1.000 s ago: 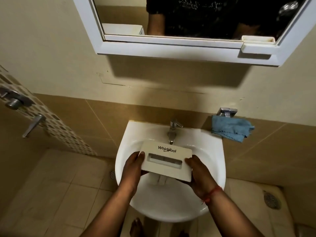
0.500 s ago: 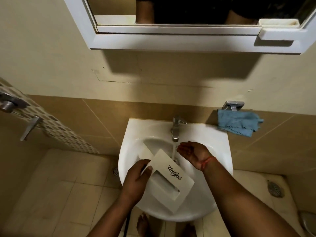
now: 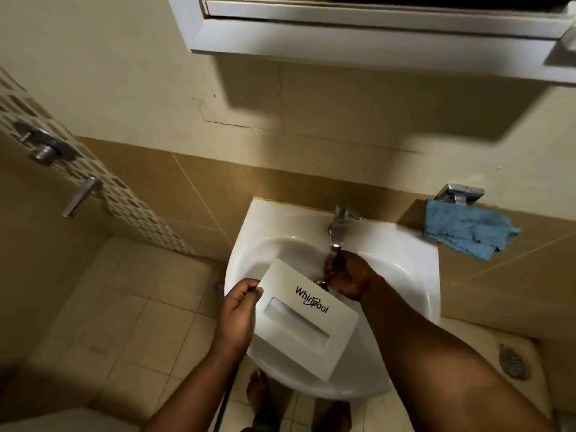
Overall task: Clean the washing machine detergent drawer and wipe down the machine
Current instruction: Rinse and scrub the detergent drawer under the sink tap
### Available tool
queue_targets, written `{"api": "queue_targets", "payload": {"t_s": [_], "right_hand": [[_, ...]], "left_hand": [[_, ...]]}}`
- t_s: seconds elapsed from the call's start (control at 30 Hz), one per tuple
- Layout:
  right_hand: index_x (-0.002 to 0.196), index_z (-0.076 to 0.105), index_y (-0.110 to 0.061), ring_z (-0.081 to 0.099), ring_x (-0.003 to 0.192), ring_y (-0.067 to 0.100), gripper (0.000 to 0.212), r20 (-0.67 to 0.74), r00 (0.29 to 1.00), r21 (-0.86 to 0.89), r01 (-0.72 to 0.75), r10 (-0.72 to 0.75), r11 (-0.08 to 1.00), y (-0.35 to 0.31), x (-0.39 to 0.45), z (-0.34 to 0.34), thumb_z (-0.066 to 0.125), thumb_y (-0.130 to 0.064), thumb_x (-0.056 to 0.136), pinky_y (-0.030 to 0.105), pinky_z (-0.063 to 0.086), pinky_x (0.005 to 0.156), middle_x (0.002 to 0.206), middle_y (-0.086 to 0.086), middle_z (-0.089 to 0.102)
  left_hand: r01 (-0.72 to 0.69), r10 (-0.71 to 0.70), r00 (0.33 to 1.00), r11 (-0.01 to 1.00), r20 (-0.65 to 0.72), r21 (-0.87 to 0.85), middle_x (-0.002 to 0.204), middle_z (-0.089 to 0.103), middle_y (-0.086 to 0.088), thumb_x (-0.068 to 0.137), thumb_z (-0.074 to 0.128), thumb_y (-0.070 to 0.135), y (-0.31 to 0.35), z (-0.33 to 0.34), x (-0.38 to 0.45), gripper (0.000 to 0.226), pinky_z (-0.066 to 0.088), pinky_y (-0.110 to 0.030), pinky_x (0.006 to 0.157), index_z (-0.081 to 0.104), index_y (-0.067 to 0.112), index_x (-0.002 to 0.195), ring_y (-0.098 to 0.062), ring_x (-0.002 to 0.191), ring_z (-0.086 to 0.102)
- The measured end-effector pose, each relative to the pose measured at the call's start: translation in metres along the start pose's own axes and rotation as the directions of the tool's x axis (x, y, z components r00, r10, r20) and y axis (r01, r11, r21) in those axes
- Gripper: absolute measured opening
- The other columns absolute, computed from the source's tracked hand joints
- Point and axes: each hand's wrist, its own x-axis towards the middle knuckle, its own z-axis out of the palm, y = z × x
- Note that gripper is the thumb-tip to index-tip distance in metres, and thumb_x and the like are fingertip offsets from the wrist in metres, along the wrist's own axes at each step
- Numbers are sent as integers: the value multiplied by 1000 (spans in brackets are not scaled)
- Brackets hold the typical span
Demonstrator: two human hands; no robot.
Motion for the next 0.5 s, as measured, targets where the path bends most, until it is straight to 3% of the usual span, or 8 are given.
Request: {"api": "queue_targets", "payload": {"t_s": [0.13,0.23,0.3,0.4,0.5], "right_hand": [[66,62,-7,58,54,16,19,73,997,90,12,-19,996,-4,-4,17,50,-13,80,21,46,49,62,3,60],[65,59,-7,53,48,14,13,44,999,49,19,-21,999,-8,-13,3,51,-8,76,19,43,46,58,4,55],[62,47,-11,44,42,12,14,11,1000,99,15,-16,995,-18,-23,-21,51,-3,73,18,38,40,53,2,46],[50,44,-16,40,41,9,36,42,999,115,6,-11,993,-42,-54,-36,50,-8,84,20,37,35,49,-1,41],[60,51,-14,41,45,10,39,5,985,-71,171,-171,983,-54,-100,8,43,-19,97,14,30,47,54,0,46]], "left_hand": [[17,-17,1000,1000,-21,-4,85,67,-2,93,54,0,-1,2,2,15,45,-28,79,64,7,86,-17,86,60],[59,-60,998,997,-31,-41,81,69,7,94,55,4,3,8,4,20,45,-25,78,67,17,83,-12,85,62],[65,-65,998,997,-7,-39,82,71,9,95,55,8,6,15,2,17,46,-22,78,68,15,87,-8,84,63],[17,-17,999,1000,38,-1,88,70,1,99,49,11,7,26,0,17,48,-14,74,66,6,95,-3,81,63],[-33,29,998,996,58,81,88,68,4,102,45,20,8,41,-2,23,46,-13,73,64,13,92,-6,82,62]]}}
